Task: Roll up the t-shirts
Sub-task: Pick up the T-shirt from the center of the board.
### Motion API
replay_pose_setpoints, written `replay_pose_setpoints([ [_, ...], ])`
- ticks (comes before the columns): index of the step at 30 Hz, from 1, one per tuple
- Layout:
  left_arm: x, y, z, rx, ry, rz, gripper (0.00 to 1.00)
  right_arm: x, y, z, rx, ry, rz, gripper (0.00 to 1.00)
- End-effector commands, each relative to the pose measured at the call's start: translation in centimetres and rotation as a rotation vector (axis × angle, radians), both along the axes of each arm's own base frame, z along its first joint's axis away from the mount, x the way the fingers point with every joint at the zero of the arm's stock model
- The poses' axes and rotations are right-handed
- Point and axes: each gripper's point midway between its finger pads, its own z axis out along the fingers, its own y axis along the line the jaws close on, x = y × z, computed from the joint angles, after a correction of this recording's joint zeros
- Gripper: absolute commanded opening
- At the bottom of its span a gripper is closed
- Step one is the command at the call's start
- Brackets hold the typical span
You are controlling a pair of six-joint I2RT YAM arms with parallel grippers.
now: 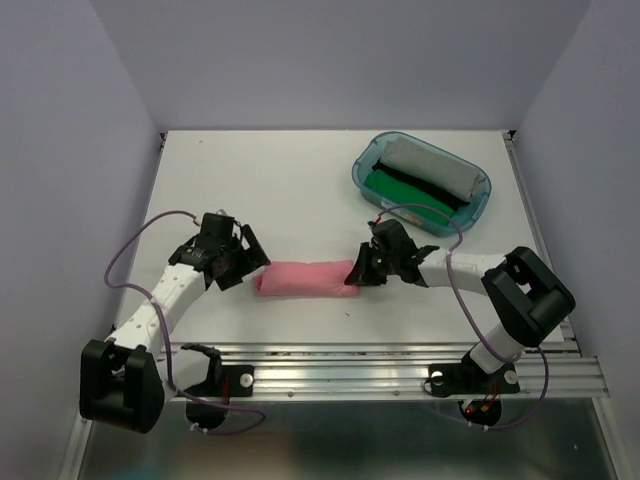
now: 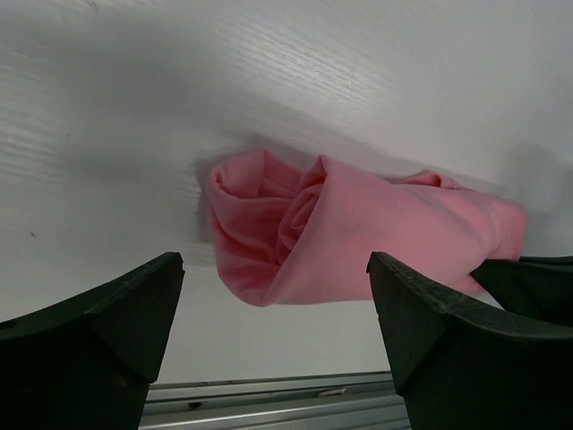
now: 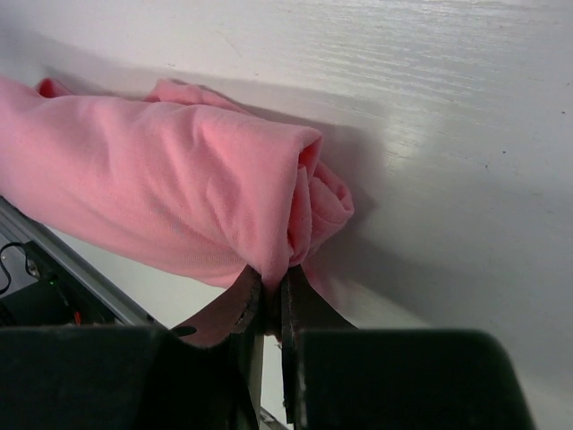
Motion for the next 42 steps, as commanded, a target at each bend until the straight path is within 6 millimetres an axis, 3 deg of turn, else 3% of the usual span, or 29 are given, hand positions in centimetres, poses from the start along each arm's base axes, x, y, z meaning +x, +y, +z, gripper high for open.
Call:
replay_pose_setpoints([
  [1,-1.4,-1.3,-0.6,-0.101,-0.007,0.022,0.96,-0.4,-1.6,-0.9,-0.068,0.003,-0.006,0.01],
  [7,-1.2,-1.8,-2.5,-0.136,-0.006,0.036,0.85,0.1,-1.6,-0.6,-0.083,-0.015,0.0,0.01],
  [16,-2.4,-1.7,-5.6,-0.112,0.099,0.037,0.85,0.4,-1.6,-0.1,-0.089,-0.028,-0.003,0.01],
  [18,-2.7,-1.6,-6.3,-0.111,0.11,0.043,0.81,0.5,-1.5,-0.1,-0.09,-0.029,-0.001,0.01],
  [28,-2.3,-2.0,-7.4,-0.108,0.113,0.005,0.7,0.8,-1.4,0.1,-0.093,-0.039,0.0,0.01],
  [42,-2.1,-2.3,-4.5,-0.124,0.042,-0.019,0.99,1.1,-1.3,0.2,-0.095,-0.044,0.0,0.01],
])
